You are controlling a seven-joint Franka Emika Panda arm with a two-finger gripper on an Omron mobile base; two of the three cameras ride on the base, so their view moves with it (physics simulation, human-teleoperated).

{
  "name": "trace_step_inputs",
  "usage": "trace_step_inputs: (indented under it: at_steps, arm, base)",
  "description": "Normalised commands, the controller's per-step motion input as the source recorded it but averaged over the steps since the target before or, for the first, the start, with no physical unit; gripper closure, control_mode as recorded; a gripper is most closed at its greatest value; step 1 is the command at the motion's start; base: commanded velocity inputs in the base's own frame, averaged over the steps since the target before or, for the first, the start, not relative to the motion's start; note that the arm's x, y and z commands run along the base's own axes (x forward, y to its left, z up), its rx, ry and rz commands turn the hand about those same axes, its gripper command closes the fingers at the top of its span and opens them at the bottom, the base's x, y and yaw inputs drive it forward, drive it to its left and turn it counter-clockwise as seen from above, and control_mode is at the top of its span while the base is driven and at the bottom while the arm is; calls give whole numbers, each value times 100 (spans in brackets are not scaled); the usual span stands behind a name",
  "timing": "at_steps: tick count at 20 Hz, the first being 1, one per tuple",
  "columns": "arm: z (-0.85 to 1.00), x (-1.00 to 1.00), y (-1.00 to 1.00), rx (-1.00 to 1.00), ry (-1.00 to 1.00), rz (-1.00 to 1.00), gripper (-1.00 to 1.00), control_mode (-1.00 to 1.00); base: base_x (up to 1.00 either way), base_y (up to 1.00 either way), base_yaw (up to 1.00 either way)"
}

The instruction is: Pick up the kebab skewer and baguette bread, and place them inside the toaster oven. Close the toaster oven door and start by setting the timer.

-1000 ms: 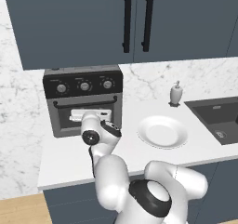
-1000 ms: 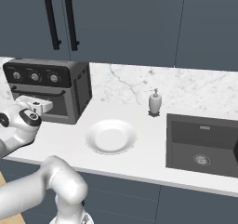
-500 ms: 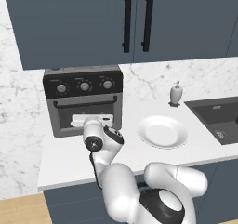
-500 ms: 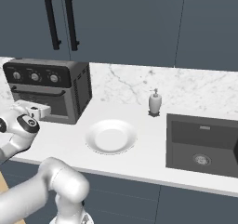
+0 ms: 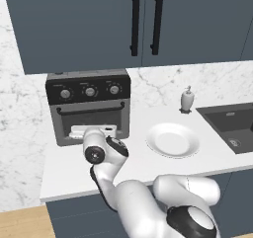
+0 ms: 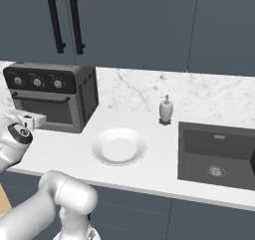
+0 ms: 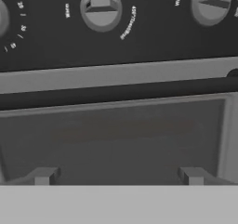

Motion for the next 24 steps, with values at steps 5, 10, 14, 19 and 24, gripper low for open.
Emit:
trace_step_inputs:
  at_steps: [5, 10, 14, 19, 24]
  arm:
    - [11, -31, 28, 0, 1, 0, -100, -100]
    - [17, -7, 16, 0, 0, 0, -100, -100]
    - [14, 0, 8, 0, 0, 0, -100, -100]
    - [10, 0, 20, 0, 0, 0, -100, -100]
    - [10, 0, 25, 0, 0, 0, -100, -100]
  base:
    - [0, 0, 0]
    - [0, 0, 0]
    - [0, 0, 0]
    - [0, 0, 0]
    - [0, 0, 0]
